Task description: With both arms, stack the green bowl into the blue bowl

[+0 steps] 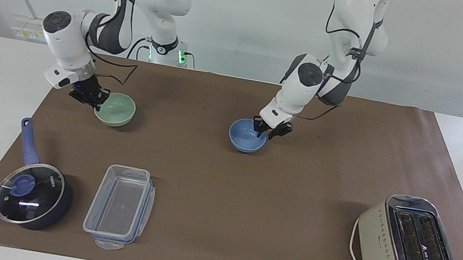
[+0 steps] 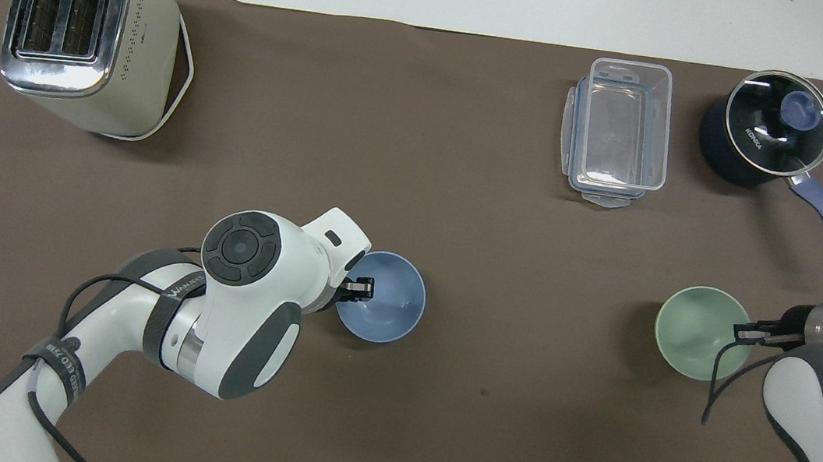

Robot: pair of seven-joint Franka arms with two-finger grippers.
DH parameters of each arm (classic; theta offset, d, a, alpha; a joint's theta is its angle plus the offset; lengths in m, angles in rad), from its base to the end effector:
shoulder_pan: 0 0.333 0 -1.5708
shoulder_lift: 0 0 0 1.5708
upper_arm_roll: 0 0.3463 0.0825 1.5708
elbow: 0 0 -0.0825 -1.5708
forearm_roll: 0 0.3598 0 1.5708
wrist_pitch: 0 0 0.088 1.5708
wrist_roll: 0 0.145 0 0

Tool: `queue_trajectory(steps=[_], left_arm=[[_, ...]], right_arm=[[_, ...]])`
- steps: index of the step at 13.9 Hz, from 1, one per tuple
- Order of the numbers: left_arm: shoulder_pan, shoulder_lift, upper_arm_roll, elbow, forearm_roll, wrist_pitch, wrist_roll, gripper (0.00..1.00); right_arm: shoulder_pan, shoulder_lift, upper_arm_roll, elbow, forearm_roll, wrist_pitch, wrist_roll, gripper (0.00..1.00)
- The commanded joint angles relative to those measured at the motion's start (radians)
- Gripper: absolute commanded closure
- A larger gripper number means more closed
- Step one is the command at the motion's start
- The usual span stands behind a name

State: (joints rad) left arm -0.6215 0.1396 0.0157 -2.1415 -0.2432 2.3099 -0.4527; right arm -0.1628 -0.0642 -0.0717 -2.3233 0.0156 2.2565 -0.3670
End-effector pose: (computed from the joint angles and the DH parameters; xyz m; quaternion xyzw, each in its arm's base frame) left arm 0.4451 -0.3225 0.3510 0.9959 0.0042 -0.0329 0.0847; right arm 0.4651 -0.1103 0.3737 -0.9981 -0.0613 -0.0011 0.0084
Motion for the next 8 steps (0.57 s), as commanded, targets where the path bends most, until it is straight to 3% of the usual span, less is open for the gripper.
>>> queue_trajectory(steps=[1, 3, 4, 8], left_arm=[[0.064, -0.064, 0.015, 0.006, 0.002, -0.084, 0.055, 0.21], [0.118, -0.107, 0.015, 0.006, 0.091, -0.134, 0.112, 0.04], [0.149, -0.129, 0.015, 0.006, 0.138, -0.156, 0.135, 0.00], [0.281, -0.234, 0.015, 0.017, 0.153, -0.184, 0.368, 0.00]], right_arm=[[-0.004, -0.029, 0.003, 0.082, 0.070, -0.127, -0.065, 1.00], [0.005, -0.029, 0.006, 0.151, 0.095, -0.211, -0.053, 1.00], [0.006, -0.029, 0.007, 0.183, 0.096, -0.244, -0.041, 1.00], [0.041, -0.028, 0.049, 0.294, 0.138, -0.328, 0.077, 1.00]])
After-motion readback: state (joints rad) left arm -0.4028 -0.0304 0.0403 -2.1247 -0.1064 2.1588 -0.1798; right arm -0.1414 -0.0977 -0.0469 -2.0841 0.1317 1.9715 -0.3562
